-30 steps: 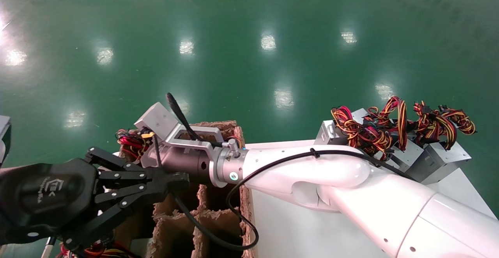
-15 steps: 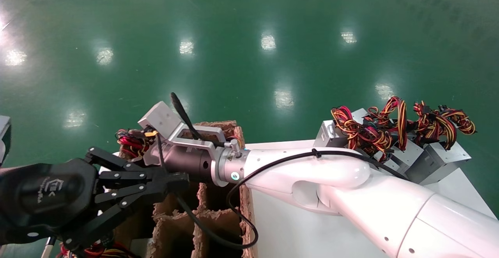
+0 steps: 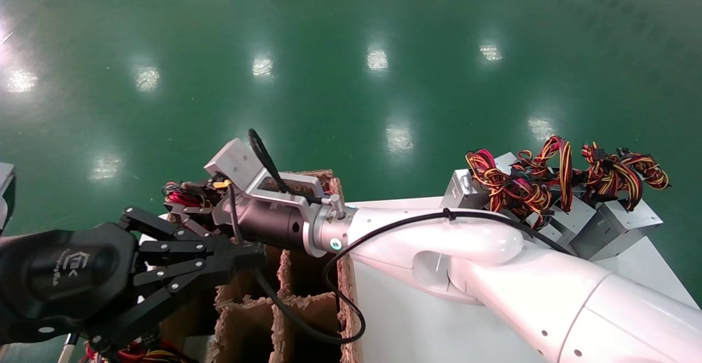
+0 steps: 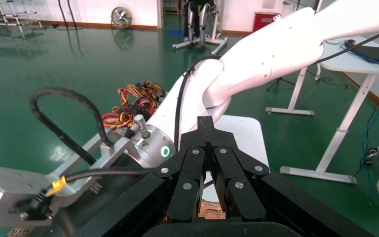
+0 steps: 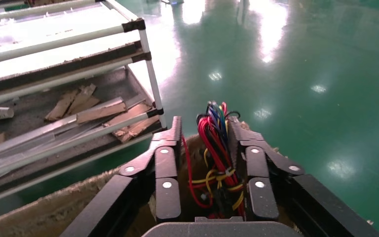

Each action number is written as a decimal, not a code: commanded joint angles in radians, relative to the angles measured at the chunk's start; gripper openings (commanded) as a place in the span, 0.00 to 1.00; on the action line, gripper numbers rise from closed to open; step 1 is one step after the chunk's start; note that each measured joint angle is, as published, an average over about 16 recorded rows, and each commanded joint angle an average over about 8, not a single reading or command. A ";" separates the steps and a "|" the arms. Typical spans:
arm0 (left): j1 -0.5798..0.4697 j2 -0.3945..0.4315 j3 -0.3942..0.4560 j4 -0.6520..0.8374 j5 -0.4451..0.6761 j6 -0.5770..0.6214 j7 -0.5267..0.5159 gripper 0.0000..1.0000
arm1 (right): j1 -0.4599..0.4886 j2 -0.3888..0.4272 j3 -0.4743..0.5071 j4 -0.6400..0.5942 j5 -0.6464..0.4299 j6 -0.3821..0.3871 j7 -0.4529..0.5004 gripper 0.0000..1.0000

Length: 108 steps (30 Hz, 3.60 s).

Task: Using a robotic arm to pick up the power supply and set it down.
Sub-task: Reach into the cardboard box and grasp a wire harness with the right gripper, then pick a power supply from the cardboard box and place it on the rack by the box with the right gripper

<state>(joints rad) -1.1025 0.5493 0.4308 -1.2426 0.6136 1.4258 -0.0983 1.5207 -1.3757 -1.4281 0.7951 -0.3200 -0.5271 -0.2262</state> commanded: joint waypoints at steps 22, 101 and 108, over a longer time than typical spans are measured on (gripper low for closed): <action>0.000 0.000 0.000 0.000 0.000 0.000 0.000 0.00 | -0.002 0.000 -0.032 -0.043 0.103 0.008 -0.075 0.00; 0.000 0.000 0.000 0.000 0.000 0.000 0.000 0.00 | 0.002 0.066 0.080 -0.365 0.425 -0.736 -0.214 0.00; 0.000 0.000 0.000 0.000 0.000 0.000 0.000 0.00 | 0.024 0.081 0.099 -0.343 0.445 -0.756 -0.218 0.00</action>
<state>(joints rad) -1.1026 0.5493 0.4309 -1.2426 0.6136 1.4257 -0.0983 1.5434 -1.2923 -1.3289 0.4555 0.1245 -1.2801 -0.4458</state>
